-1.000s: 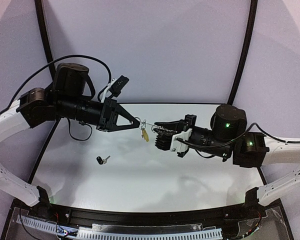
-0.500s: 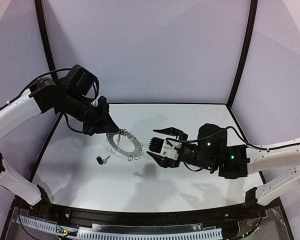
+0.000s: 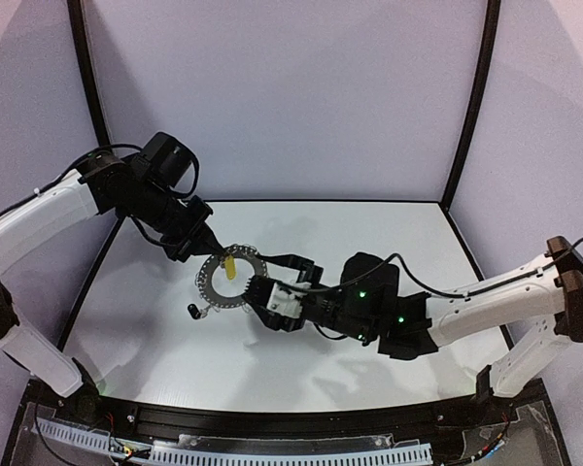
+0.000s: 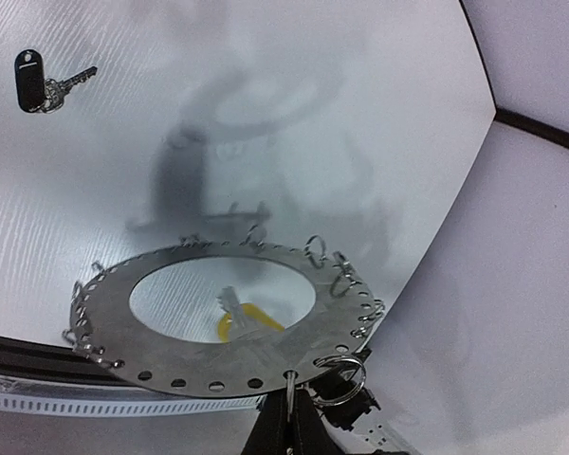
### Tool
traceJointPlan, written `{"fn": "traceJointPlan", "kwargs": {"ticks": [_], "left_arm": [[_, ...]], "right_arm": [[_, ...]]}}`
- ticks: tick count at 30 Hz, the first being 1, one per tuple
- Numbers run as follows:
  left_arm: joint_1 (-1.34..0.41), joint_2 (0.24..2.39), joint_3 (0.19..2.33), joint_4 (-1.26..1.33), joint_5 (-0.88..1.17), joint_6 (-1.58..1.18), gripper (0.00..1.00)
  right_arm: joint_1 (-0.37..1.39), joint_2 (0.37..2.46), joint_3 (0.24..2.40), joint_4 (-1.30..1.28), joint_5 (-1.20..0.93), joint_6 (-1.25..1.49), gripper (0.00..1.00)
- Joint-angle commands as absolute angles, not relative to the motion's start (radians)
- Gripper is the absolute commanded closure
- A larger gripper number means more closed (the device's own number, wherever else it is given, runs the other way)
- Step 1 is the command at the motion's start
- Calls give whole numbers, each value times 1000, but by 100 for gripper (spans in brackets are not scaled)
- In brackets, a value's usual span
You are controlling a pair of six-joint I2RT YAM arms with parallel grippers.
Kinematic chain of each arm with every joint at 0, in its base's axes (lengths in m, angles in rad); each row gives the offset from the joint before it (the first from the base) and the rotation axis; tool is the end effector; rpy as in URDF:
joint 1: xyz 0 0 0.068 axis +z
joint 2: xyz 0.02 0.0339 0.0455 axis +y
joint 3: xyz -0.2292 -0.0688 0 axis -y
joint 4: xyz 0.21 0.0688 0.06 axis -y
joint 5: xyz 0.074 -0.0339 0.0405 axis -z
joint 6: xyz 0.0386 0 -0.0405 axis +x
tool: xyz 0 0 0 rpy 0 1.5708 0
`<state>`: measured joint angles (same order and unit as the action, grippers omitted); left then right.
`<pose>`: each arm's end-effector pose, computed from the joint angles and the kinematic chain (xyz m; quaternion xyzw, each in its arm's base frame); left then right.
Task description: Remove the keys from the keyring
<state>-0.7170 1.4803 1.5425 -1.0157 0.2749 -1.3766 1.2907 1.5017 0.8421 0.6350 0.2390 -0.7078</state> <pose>0.1962 -0.1850 0.3241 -0.2663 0.9064 -0.3258 0.0375 0.0968 0.3034 0.2581 -0.5527 0.4544 0.1175 0.6887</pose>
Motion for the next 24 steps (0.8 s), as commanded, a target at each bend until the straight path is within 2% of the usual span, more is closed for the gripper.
{"fn": "traceJointPlan", "kwargs": {"ticks": [1, 4, 6, 7, 13, 19, 24], "left_arm": [[-715, 1415, 1537, -980, 186, -1536, 99], [-714, 1384, 1501, -964, 169, -1576, 99], [-713, 1369, 1460, -901, 194, -1599, 99], [-713, 1362, 1451, -886, 200, -1602, 99], [-713, 1328, 1381, -791, 210, -1634, 99], [-714, 1308, 1344, -743, 202, -1675, 99], [-715, 1301, 1336, -727, 205, -1679, 99]], "right_arm": [[1317, 1613, 918, 836, 236, -870, 31], [1318, 1673, 942, 936, 239, -925, 35], [1317, 1719, 970, 972, 242, -954, 47], [1316, 1732, 987, 962, 242, -952, 50], [1311, 1744, 995, 950, 159, -622, 51], [1320, 1747, 895, 1046, 175, -223, 54], [1320, 1793, 899, 1084, 242, -176, 54]]}}
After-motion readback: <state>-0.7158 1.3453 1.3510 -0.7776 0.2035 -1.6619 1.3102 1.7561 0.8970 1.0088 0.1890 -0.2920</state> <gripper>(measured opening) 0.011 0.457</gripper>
